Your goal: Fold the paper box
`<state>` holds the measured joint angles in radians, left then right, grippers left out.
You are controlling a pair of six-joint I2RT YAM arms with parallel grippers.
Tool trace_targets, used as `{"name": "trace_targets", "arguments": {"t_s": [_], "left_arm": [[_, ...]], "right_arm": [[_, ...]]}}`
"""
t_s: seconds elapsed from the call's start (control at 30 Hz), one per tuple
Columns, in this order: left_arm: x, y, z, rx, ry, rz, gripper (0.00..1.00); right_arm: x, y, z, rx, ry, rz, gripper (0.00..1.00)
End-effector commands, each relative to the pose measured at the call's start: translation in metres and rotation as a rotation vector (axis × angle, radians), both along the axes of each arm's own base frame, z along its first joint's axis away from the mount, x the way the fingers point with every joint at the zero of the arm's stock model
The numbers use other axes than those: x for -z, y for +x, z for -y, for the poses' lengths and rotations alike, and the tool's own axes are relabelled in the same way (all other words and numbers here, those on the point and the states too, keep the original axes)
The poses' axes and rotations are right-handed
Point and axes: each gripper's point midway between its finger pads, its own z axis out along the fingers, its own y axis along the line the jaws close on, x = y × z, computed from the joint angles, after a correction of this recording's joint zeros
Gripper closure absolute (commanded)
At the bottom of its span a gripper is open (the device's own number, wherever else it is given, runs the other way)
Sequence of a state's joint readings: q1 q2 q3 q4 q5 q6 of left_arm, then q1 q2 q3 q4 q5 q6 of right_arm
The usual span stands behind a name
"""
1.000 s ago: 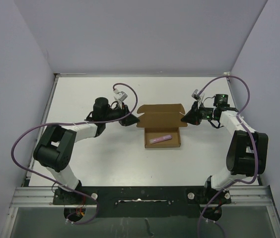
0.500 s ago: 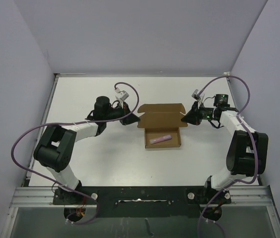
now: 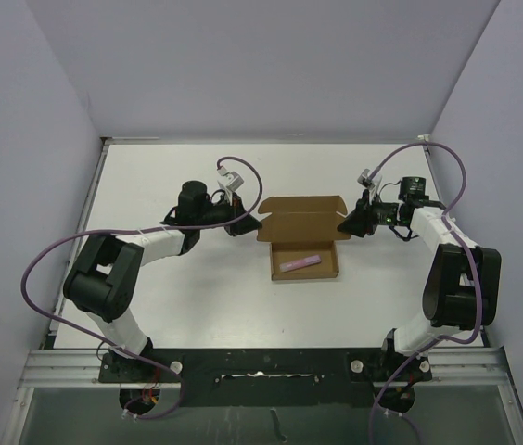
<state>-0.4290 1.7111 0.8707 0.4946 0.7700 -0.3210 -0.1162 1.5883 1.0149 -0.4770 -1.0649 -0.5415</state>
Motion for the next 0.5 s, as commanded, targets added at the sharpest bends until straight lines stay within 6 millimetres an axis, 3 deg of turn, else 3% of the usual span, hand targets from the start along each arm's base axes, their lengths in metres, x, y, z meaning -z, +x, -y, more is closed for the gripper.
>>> {"name": "trace_targets", "arguments": {"t_s": [0.0, 0.27, 0.47], "left_arm": [[-0.0291, 0.0080, 0.0043, 0.012, -0.028, 0.105, 1.00], [-0.0294, 0.0082, 0.0043, 0.012, -0.027, 0.107, 1.00], [-0.0325, 0.0087, 0.0047, 0.010, -0.033, 0.106, 1.00]], "right_arm": [[-0.0246, 0.0098, 0.0031, 0.004, -0.008, 0.079, 0.71], [-0.0274, 0.0101, 0.0075, 0.016, -0.001, 0.078, 0.76], [-0.0293, 0.0087, 0.0040, 0.000, 0.003, 0.087, 0.99]]}}
